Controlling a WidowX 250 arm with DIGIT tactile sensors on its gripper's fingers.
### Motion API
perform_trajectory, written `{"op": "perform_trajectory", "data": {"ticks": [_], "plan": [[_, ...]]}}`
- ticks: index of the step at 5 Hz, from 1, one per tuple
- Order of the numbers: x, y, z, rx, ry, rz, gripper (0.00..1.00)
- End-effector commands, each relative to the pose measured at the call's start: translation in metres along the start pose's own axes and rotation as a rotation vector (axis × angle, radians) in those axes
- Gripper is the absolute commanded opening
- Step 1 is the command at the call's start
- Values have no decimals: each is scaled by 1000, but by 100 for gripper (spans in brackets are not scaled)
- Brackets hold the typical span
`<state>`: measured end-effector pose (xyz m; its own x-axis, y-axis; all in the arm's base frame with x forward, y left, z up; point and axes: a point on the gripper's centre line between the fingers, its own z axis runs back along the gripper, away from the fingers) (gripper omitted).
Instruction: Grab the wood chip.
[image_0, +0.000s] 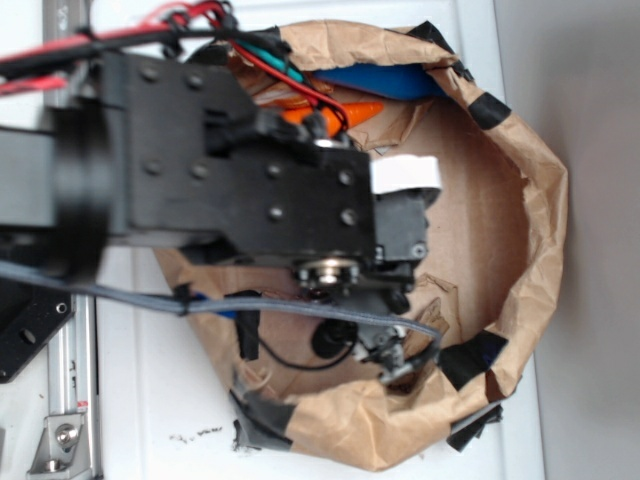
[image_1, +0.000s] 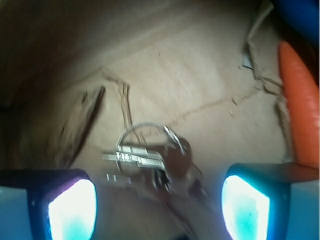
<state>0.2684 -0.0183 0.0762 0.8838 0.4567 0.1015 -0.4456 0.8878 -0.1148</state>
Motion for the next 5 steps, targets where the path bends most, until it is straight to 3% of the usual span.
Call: {"op": "perform_trajectory", "data": {"ticks": [1, 2, 3, 4, 5], "plan": [[19, -54, -26, -47, -79, -38, 100], [23, -67, -35, -70, -86, -52, 100], [31, -73, -58, -54, -42, -74, 100], [30, -72, -81, -15, 29, -119, 0], [29, -68, -91, -18, 39, -122, 0]]}}
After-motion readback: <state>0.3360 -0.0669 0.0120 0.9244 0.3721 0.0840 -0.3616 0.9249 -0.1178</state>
